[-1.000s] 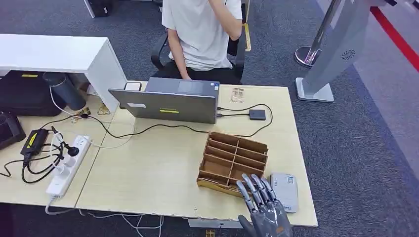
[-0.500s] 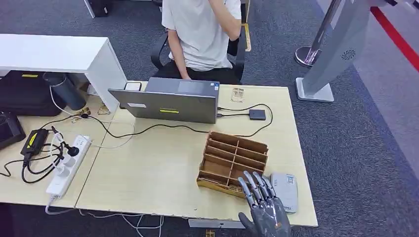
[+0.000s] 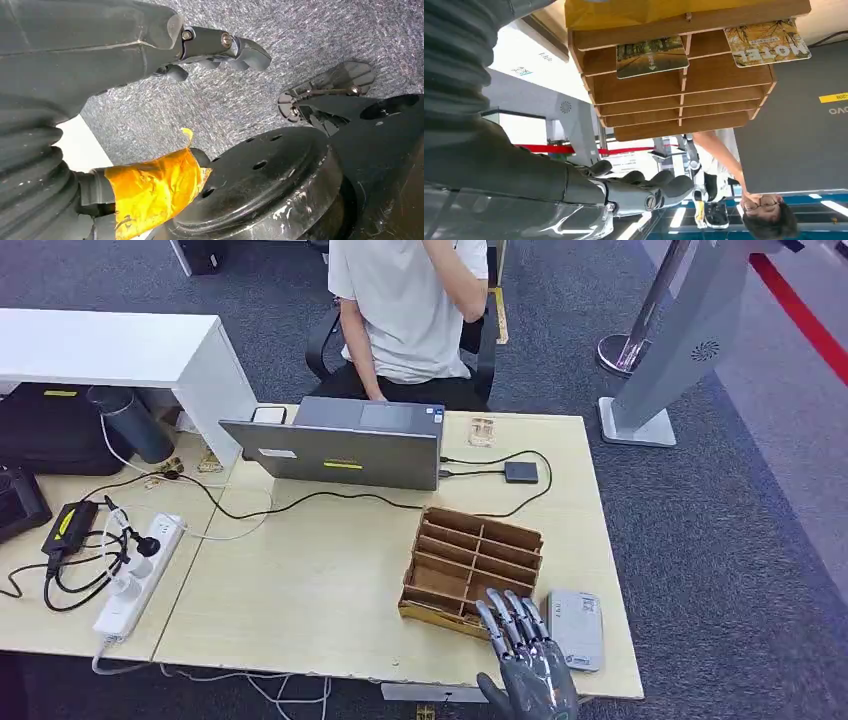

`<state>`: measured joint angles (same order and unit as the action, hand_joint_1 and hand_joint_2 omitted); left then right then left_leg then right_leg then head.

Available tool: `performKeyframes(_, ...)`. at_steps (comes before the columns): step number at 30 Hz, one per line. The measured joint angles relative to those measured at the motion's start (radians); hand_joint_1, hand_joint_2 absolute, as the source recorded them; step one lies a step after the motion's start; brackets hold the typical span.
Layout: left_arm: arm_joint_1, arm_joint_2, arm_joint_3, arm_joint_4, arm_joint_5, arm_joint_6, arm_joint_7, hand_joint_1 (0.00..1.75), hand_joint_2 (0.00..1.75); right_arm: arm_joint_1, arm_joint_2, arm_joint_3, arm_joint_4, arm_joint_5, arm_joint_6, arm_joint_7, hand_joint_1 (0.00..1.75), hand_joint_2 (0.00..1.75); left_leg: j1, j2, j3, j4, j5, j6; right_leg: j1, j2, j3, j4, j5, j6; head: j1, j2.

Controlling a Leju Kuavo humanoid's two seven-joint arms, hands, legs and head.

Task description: Pass the card to the sensor for recognition and then transmit it.

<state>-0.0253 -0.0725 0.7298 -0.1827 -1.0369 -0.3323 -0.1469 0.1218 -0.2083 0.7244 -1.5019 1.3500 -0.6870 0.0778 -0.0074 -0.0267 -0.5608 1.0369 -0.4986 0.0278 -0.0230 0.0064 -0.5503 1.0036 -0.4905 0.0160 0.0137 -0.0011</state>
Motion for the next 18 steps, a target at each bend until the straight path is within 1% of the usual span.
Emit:
performKeyframes(6, -0.003, 0.0, 0.0, 0.0, -0.005, -0.002, 0.003, 0.0, 1.75, -0.012, 0.009, 0.0, 0.024, -0.022, 0.0, -0.014, 0.0, 1.75, 0.0, 0.0, 0.0, 0.0, 0.0, 0.0, 0.0, 0.0, 0.0, 0.0, 0.0, 0.0, 0.0, 0.0)
performKeyframes(11, -0.008, 0.0, 0.0, 0.0, -0.007, -0.003, 0.006, 0.0, 1.75, -0.033, 0.031, 0.0, 0.058, -0.034, 0.0, -0.028, 0.0, 1.75, 0.0, 0.0, 0.0, 0.0, 0.0, 0.0, 0.0, 0.0, 0.0, 0.0, 0.0, 0.0, 0.0, 0.0)
performKeyframes(18, -0.014, 0.0, 0.0, 0.0, -0.013, -0.005, 0.011, 0.0, 1.75, -0.053, 0.056, -0.001, 0.108, -0.031, 0.0, -0.031, 0.0, 1.75, 0.0, 0.0, 0.0, 0.0, 0.0, 0.0, 0.0, 0.0, 0.0, 0.0, 0.0, 0.0, 0.0, 0.0)
